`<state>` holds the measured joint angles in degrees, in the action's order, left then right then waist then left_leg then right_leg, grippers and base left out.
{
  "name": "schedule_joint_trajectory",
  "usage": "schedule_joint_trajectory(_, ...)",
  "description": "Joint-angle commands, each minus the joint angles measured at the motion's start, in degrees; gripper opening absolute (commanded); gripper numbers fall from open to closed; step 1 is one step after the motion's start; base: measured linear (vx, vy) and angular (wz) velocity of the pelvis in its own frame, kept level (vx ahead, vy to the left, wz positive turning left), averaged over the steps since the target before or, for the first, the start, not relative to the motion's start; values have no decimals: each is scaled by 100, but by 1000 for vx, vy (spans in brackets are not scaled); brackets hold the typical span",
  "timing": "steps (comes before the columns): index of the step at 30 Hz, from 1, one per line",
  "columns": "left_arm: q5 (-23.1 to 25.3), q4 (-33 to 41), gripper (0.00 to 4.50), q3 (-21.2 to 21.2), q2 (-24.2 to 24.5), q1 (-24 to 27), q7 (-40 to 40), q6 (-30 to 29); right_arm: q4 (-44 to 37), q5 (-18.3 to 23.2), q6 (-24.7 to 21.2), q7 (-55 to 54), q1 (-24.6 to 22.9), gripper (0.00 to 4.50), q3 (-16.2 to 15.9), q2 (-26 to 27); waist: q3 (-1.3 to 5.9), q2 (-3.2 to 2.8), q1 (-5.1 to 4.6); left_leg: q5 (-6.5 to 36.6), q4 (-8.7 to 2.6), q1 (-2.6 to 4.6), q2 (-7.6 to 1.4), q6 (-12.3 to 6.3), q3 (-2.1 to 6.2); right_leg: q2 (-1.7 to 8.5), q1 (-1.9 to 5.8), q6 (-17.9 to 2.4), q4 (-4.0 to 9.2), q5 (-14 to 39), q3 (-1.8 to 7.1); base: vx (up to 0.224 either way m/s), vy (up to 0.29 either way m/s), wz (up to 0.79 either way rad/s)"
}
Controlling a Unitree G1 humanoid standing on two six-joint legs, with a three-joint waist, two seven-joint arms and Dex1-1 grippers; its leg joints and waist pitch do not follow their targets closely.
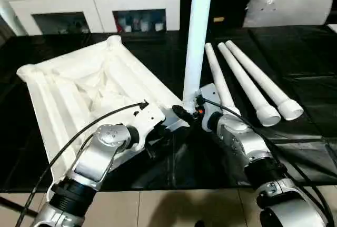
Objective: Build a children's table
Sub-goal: Insert table leg to table base
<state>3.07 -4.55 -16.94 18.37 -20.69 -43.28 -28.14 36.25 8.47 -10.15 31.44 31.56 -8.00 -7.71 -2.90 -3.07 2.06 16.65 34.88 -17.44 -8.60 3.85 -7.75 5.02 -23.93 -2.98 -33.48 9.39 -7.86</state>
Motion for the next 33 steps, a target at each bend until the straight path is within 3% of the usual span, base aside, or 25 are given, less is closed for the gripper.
schedule_joint_trajectory(1, 78, -186, 0, 106, 167, -65, 32, 106, 37, -127, -125, 202, -295, 403, -98, -160, 393, 57, 37, -1011, -326, -227, -327, -1083, 80, 466, 458, -1331, 247, 558, 422, 0, 0, 0)
schedule_joint_trajectory(3, 55, -258, 0, 124, 191, -77, 12, 149, -243, -64, -87, 441, -460, 428, -124, -271, 359, 36, 55, -861, -334, -231, -333, -1136, 68, 453, 439, -1263, 302, 891, 403, 0, 0, 0)
schedule_joint_trajectory(5, 40, -341, 0, 132, 222, -90, -27, 217, -562, 20, -71, 668, -640, 436, -148, -378, 349, 37, 72, -658, -353, -219, -359, -1076, 69, 454, 431, -1136, 345, 1277, 397, 0, 0, 0)
schedule_joint_trajectory(6, 24, -444, 0, 124, 273, -107, -84, 315, -933, 106, -68, 896, -841, 445, -170, -508, 323, 37, 94, -465, -367, -217, -356, -989, 65, 444, 434, -945, 402, 1635, 396, 0, 0, 0)
schedule_joint_trajectory(13, 27, -702, 0, -55, 550, -227, -493, 780, -1602, 131, 3, 1082, -1057, 445, -115, -837, 324, 28, 73, -325, -388, -241, -320, -776, 75, 419, 459, -655, 456, 1956, 369, 0, 0, 0)
schedule_joint_trajectory(16, 16, -878, 0, -196, 790, -291, -920, 1193, -2180, 98, -214, 1269, -1204, 445, -120, -1166, 358, 1, 83, -576, -358, -213, -340, -791, 88, 398, 436, -709, 400, 1573, 357, 0, 0, 0)
schedule_joint_trajectory(19, -25, -886, 0, -284, 898, -281, -1208, 1337, -2426, 122, -314, 1352, -1266, 445, -96, -1300, 373, -7, 115, -848, -336, -231, -374, -887, 111, 415, 447, -821, 344, 1116, 342, 0, 0, 0)
schedule_joint_trajectory(26, -11, -1040, 0, -486, 1135, -283, -1718, 1830, -2890, 149, -428, 1623, -1378, 445, -122, -1668, 383, 6, 177, -916, -330, -234, -383, -861, 114, 417, 466, -872, 313, 965, 338, 0, 0, 0)
schedule_joint_trajectory(33, -43, -1079, 0, -661, 1290, -312, -2304, 2225, -3171, 311, -489, 2338, -1396, 445, -272, -2029, 384, 26, 214, -786, -334, -238, -371, -814, 99, 430, 482, -758, 347, 1282, 337, 0, 0, 0)
